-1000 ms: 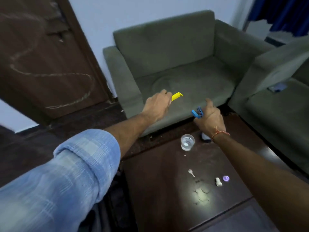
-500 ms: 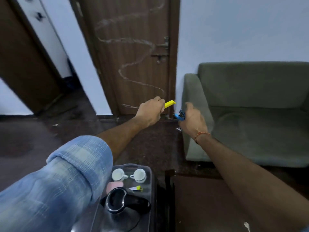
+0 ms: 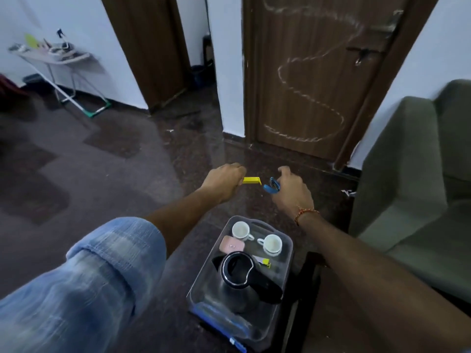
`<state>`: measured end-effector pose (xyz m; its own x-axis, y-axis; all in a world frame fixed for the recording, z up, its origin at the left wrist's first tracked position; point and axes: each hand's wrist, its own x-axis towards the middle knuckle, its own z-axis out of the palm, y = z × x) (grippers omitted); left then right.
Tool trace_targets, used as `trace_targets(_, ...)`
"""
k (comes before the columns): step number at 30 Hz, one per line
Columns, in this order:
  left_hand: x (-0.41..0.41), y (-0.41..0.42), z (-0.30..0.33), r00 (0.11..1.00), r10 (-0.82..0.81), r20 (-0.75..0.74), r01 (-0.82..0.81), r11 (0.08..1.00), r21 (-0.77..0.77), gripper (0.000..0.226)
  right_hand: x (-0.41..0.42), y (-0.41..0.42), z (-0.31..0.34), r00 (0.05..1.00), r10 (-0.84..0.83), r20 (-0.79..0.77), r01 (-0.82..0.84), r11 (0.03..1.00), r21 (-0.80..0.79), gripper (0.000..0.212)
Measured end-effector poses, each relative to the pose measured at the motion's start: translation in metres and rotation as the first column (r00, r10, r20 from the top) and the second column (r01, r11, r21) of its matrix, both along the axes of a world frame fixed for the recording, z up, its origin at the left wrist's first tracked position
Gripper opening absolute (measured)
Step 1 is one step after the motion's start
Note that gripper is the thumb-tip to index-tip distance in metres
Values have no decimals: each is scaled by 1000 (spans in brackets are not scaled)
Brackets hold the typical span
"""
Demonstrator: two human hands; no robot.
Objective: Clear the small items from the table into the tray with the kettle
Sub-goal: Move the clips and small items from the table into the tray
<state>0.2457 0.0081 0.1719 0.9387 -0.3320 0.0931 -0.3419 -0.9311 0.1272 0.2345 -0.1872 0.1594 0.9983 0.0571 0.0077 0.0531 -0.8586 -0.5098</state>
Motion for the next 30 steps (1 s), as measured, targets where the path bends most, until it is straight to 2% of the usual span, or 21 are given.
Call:
trace_targets(3, -7, 15, -25, 998, 17, -60, -18, 1000, -5, 18, 1, 9, -25, 998, 36, -45, -37, 999, -15, 68)
trace_targets(9, -12, 26, -86, 982, 30, -186, -26, 999, 22, 22, -9, 4, -89, 961, 112, -254, -129, 990, -55, 69)
trace_targets(12, -14, 28, -125, 962, 36, -269, -21, 998, 59, 13, -18, -2, -126, 936, 112, -332, -141, 988, -64, 68)
trace_targets(18, -21, 26, -202, 914, 1, -406, 60, 988, 139, 16, -36, -3, -192, 882, 146, -448, -212, 972, -101, 69)
trace_targets(24, -18, 32, -247, 893, -12, -450, 94, 983, 161, 9, -39, 5, -238, 874, 169, -456, -264, 952, -153, 71)
trace_targets(28, -15, 34, -265, 879, -7, -477, 80, 988, 135, 9, -40, 15, -259, 916, 216, -338, -336, 874, -352, 65)
trace_targets(30, -16, 33, -271, 878, -17, -478, 92, 987, 133, 9, -40, 17, -265, 923, 226, -312, -344, 849, -401, 61)
